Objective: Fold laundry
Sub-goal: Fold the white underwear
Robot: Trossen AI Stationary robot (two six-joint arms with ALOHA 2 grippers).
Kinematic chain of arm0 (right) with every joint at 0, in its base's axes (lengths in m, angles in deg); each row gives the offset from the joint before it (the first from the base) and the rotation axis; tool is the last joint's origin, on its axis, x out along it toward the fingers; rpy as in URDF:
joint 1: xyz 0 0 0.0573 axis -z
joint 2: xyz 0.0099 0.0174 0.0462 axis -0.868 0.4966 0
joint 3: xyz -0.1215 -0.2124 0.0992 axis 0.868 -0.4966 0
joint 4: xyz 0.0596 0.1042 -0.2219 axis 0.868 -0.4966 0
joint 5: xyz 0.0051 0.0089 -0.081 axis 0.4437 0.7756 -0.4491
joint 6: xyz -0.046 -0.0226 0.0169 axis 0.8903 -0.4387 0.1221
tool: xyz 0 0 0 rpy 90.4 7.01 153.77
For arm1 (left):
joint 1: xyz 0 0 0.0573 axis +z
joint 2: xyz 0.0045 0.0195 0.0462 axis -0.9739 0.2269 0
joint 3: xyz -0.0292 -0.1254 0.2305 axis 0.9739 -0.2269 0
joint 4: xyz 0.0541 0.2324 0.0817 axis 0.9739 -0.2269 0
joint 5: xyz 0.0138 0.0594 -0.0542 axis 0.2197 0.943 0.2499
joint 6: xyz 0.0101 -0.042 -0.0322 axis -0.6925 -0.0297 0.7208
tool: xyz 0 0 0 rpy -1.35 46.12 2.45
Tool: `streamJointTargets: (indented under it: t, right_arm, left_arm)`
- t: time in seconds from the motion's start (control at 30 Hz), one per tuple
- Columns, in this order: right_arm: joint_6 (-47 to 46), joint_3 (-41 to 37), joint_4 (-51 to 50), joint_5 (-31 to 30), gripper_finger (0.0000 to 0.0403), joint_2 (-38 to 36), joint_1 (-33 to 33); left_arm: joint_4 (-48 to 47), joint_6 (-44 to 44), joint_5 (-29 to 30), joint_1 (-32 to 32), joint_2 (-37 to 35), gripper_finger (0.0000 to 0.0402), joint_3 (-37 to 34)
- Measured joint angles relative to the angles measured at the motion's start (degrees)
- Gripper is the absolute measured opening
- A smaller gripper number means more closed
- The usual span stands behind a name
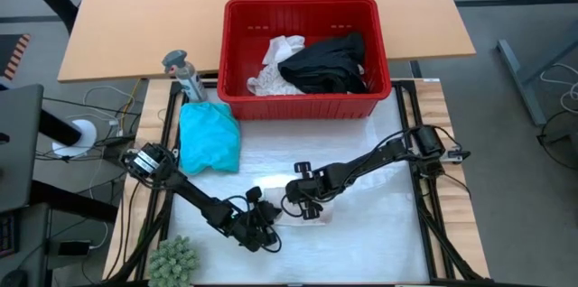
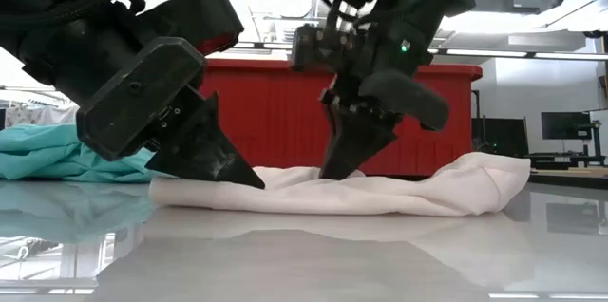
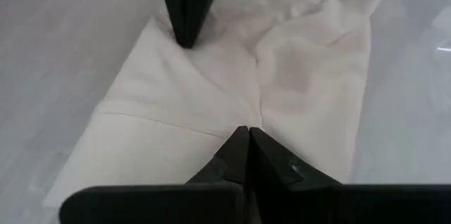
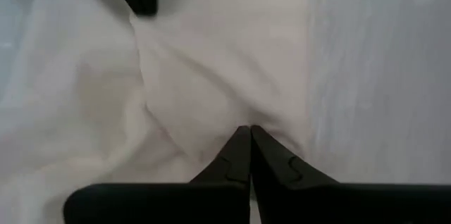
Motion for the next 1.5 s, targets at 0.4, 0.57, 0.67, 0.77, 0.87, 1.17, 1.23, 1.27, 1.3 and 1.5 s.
streamJointTargets:
  t: [0.4, 0.57, 0.67, 0.77, 0.87, 1.17, 1.23, 1.27, 1.3, 1.5]
  right_arm:
    - [3.5, 0.0, -15.2, 13.4, 0.0067, -13.2, -3.5]
    - [3.2, 0.0, -17.0, 13.4, 0.0103, -14.0, -11.1]
    - [3.3, 0.0, -17.5, 7.9, 0.0138, -13.2, -15.9]
    - [2.4, 0.0, -19.2, 2.0, 0.0182, -12.7, -19.4]
    - [-2.9, 0.0, -20.2, -4.7, 0.0223, -12.3, -20.6]
    - [-12.3, 0.0, -25.7, -5.6, 0.0248, -5.7, -17.9]
    - [-12.4, 0.0, -25.9, -4.3, 0.0248, -3.6, -17.5]
    - [-12.4, 0.0, -25.9, -4.3, 0.0248, -2.6, -17.4]
    - [-12.4, 0.0, -26.0, -4.7, 0.0248, -1.7, -17.3]
    - [-14.8, 0.6, -27.4, -6.3, 0.0221, 0.1, -16.5]
  left_arm:
    - [-1.7, -0.9, -0.4, 0.1, 0.0, 0.0, 0.0]
    - [-0.8, -0.8, 0.4, 1.0, 0.0, 0.0, 0.0]
    - [1.2, -0.7, 0.4, 1.8, 0.1, 0.0, -0.1]
    - [2.8, -0.4, 0.3, 2.7, 0.1, 0.0, -0.1]
    - [3.9, 0.2, -0.6, 3.7, 0.1, 0.0, -0.1]
    - [5.8, 0.2, -1.6, 4.8, 0.3, 0.0, -0.1]
    - [7.0, 0.3, -1.6, 5.0, 0.4, 0.0, -0.2]
    - [7.1, 0.3, -1.6, 5.1, 0.4, 0.0, -0.2]
    - [7.2, 0.3, -1.6, 5.1, 0.4, 0.0, -0.2]
    - [7.2, -0.4, -2.2, 5.2, 0.4, 0.0, -0.2]
